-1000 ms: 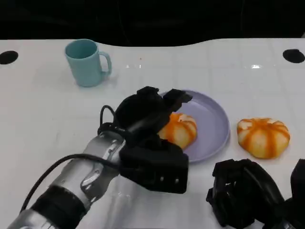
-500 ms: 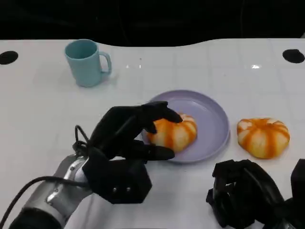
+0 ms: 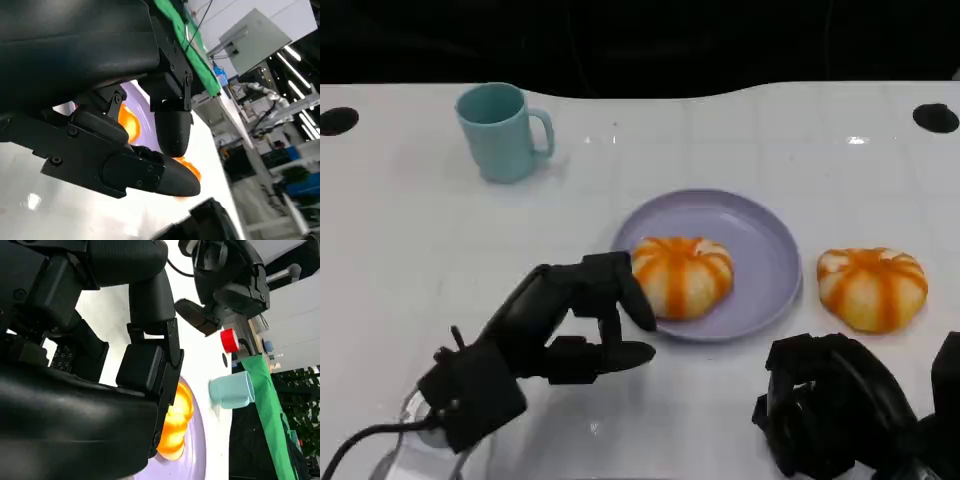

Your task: Grasp the bread from the table and place it into the plate.

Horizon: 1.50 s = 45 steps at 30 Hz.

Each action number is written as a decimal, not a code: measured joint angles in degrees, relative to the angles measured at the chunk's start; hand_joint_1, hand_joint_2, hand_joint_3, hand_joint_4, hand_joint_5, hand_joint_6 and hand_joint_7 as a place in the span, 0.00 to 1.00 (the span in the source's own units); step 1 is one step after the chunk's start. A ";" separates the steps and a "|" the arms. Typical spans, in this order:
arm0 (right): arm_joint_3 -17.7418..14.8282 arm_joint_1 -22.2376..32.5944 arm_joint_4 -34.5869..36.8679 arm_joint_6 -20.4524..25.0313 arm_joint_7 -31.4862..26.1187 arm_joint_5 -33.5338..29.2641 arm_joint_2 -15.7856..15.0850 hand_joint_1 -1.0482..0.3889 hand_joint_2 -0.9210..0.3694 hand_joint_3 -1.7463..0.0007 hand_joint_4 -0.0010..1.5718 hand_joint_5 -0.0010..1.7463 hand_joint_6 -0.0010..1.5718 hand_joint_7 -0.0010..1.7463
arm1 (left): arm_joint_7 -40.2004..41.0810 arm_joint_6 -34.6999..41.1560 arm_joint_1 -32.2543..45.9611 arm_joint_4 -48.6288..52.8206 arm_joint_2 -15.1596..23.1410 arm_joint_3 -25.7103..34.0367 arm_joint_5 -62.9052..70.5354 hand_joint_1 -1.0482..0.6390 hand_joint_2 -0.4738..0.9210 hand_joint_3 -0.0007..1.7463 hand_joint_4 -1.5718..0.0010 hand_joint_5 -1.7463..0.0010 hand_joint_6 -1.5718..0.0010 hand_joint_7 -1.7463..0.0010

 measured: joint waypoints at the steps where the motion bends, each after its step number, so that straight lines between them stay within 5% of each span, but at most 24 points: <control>1: 0.01 0.08 -0.09 0.19 -0.08 0.00 0.00 0.00 0.69 0.19 0.95 0.79 1.00 0.56 | -1.48 1.06 0.68 -0.74 -0.07 0.47 -1.49 0.12 1.00 0.15 0.46 0.00 0.53 0.13; 14: 0.14 1.25 -1.62 0.55 -0.31 0.00 -0.07 0.00 0.69 0.19 0.96 0.80 1.00 0.57 | -14.28 15.66 11.86 -12.17 -3.26 4.91 -15.31 0.14 1.00 0.18 0.41 0.00 0.47 0.10; 21: 0.14 1.45 -2.00 0.69 -0.32 0.00 -0.09 0.00 0.70 0.18 0.96 0.79 1.00 0.58 | -18.96 24.40 15.87 -16.01 -4.91 6.32 -20.24 0.16 0.99 0.11 0.36 0.00 0.42 0.09; 45: -0.13 0.99 -0.82 0.43 -0.07 -0.14 -0.16 0.00 0.68 0.20 0.97 0.78 1.00 0.58 | -21.72 30.02 17.32 -14.90 -8.08 10.61 -20.95 0.14 0.98 0.07 0.34 0.00 0.39 0.09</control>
